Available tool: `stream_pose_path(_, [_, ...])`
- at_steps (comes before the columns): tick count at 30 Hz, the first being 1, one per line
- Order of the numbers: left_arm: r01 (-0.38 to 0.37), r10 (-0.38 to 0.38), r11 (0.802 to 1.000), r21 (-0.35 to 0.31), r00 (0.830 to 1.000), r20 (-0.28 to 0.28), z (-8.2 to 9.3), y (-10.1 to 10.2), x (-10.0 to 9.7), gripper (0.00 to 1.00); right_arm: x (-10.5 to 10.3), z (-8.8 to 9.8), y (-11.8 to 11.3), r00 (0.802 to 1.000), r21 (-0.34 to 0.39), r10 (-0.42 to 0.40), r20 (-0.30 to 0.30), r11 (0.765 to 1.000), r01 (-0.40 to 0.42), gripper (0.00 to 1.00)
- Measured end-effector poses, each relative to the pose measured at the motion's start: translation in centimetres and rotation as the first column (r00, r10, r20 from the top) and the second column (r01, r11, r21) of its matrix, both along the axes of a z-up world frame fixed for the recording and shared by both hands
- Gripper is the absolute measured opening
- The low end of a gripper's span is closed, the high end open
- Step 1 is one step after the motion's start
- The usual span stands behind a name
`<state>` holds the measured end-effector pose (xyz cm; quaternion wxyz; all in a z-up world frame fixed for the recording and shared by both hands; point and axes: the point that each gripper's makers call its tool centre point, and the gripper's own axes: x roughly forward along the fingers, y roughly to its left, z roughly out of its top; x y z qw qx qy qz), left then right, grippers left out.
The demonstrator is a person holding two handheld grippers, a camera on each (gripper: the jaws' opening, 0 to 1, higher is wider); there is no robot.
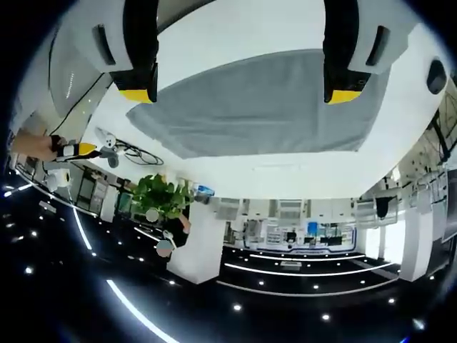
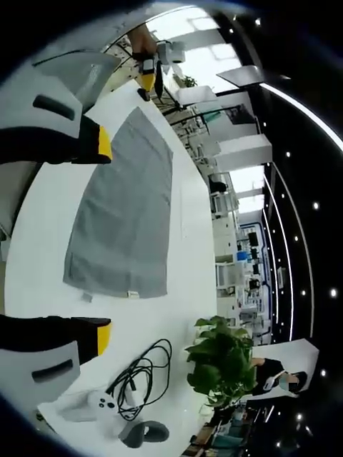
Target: Fold the towel on the table until its edges align and the towel forms a compact rectangular stack.
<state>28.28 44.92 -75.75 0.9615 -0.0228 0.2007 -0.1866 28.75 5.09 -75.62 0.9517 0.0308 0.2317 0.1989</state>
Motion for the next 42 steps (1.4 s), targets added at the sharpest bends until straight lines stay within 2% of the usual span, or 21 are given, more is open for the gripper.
stream_pose_path(8, [0.007,-0.007,1.0,0.006,1.0,-0.003,0.0,-0.4,0.0,0.99,0.0,0.0,0.2,1.0,0.002,0.006,0.0,1.0,-0.006,0.89])
stream_pose_path(15, [0.027,-0.027,0.999,-0.042,1.0,0.009,0.6,-2.4,0.9,0.99,-0.9,-0.9,0.2,1.0,0.015,0.001,-0.024,1.0,0.0,0.89])
stream_pose_path(22, [0.084,-0.084,0.996,-0.029,0.996,0.001,0.2,-4.4,0.6,0.99,-0.9,-1.1,0.3,0.999,0.002,0.012,-0.038,1.0,-0.012,0.88])
stream_pose_path(30, [0.087,-0.087,0.996,-0.009,0.996,-0.025,-0.6,-3.8,-0.3,0.99,-0.4,-0.9,0.2,0.999,-0.006,0.016,-0.028,1.0,-0.016,0.87])
stream_pose_path(42, [0.073,-0.073,0.997,-0.001,0.997,-0.012,-0.2,-3.8,0.2,0.99,0.4,-0.4,-0.9,1.0,-0.016,0.016,-0.018,1.0,-0.017,0.87])
